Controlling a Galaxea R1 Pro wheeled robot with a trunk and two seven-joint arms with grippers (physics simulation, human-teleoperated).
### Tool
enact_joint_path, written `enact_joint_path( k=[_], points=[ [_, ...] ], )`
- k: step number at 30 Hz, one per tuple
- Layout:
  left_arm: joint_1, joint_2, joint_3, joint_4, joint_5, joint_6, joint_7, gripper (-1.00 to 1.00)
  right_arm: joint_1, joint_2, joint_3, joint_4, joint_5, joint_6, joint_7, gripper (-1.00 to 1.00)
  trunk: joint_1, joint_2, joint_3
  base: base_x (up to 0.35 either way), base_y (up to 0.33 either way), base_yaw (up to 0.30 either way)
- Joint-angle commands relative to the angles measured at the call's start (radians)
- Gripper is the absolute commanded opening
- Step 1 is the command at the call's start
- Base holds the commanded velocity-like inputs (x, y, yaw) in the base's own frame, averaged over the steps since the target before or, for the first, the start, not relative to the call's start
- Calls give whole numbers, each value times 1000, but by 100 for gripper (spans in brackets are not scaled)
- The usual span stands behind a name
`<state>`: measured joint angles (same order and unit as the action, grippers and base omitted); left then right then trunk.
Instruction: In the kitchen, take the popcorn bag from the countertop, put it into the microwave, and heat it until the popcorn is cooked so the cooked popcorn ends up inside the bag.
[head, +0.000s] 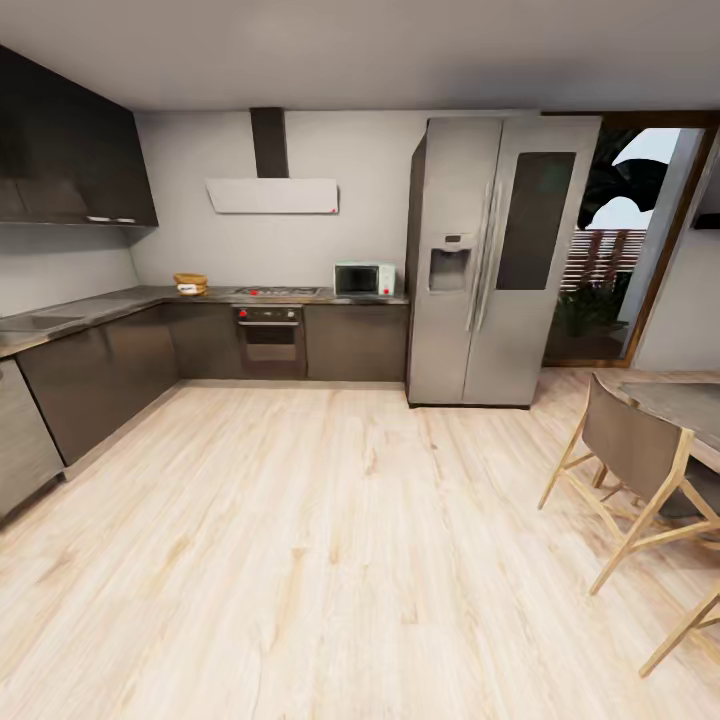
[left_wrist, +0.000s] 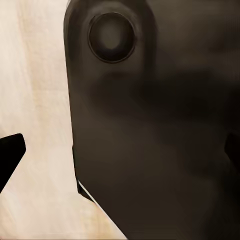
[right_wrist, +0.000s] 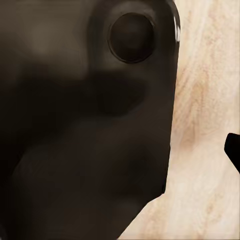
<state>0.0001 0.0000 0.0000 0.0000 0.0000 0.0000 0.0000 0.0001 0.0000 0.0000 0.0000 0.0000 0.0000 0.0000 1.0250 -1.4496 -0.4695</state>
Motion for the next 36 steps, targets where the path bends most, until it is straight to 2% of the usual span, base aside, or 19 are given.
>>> enact_joint_path(
  k=[1, 3, 6, 12, 25, 33, 36],
  points=[
    [0, 0, 0, 0, 0, 0, 0, 100, 0, 0, 0, 0, 0, 0, 0, 100, 0, 0, 0, 0, 0, 0],
    [1, -11, 11, -11, -11, 2, -11, 100, -2, 1, 12, -4, 5, 11, -11, 100, 0, 0, 0, 0, 0, 0],
    [2, -14, 16, -18, -21, 3, -18, 100, -2, 2, 18, -5, 5, 26, -14, 100, 0, 0, 0, 0, 0, 0],
    [0, -44, 32, -33, 13, -18, -20, 100, -2, 2, 20, -5, 15, 25, -14, 100, 0, 0, 0, 142, 0, 0],
    [0, -42, 32, -34, 78, -18, -20, 100, -2, 9, 18, -5, 15, 23, -15, 100, 0, 0, 0, 318, 0, 0],
    [0, -41, 32, -34, 93, -16, -20, 100, -2, 5, 19, -5, 16, 22, -15, 100, 0, 0, 0, 323, 0, 0],
    [0, -41, 32, -34, 95, -9, -20, 100, -2, 3, 21, -5, 17, -14, -15, 100, 0, 0, 0, 323, 0, 0]
  ],
)
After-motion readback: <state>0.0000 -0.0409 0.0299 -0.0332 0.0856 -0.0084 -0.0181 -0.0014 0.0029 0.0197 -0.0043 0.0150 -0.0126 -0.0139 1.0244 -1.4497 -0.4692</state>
